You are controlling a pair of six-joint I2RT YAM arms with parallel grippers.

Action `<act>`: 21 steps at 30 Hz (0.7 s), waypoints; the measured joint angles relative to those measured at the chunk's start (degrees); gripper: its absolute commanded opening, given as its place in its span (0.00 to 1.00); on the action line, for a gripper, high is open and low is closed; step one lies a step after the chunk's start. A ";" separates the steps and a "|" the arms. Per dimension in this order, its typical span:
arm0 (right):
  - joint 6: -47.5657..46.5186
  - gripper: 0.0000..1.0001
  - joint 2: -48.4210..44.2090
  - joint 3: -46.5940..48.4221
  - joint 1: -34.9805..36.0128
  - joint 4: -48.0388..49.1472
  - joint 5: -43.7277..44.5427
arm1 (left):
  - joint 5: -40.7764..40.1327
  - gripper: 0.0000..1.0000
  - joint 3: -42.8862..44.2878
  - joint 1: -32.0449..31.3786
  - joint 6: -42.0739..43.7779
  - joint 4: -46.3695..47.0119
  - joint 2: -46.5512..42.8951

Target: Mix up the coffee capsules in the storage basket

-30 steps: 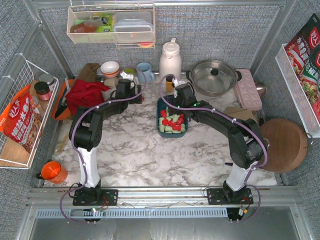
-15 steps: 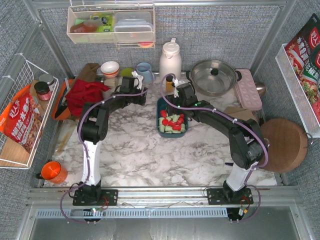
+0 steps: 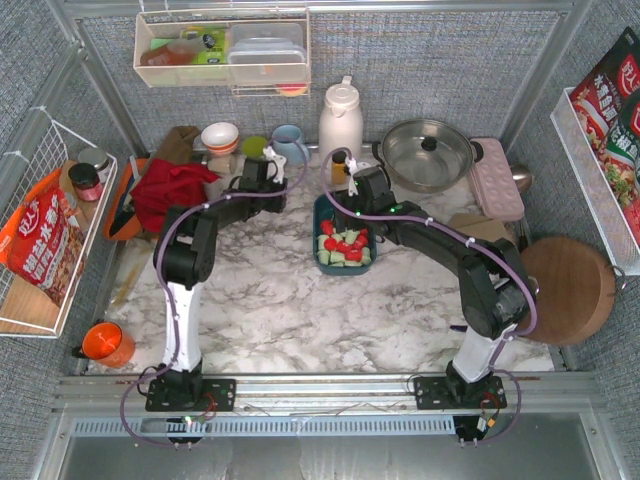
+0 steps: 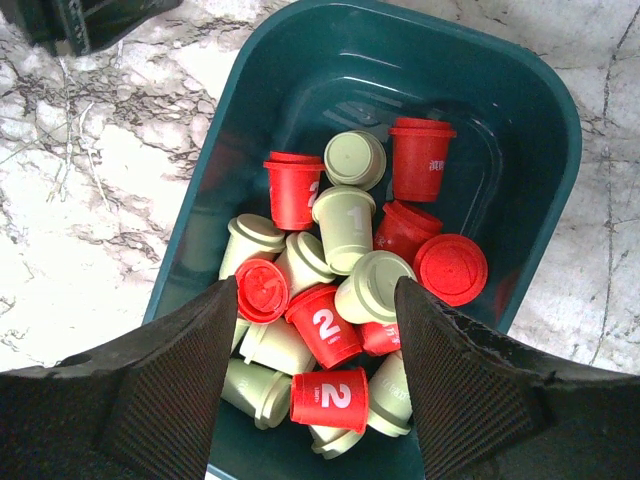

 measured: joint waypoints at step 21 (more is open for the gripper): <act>1.51 0.68 -12.61 -5.68 -0.11 -3.04 -1.16 | -4.57 0.38 -53.33 -15.52 -12.02 43.36 -39.93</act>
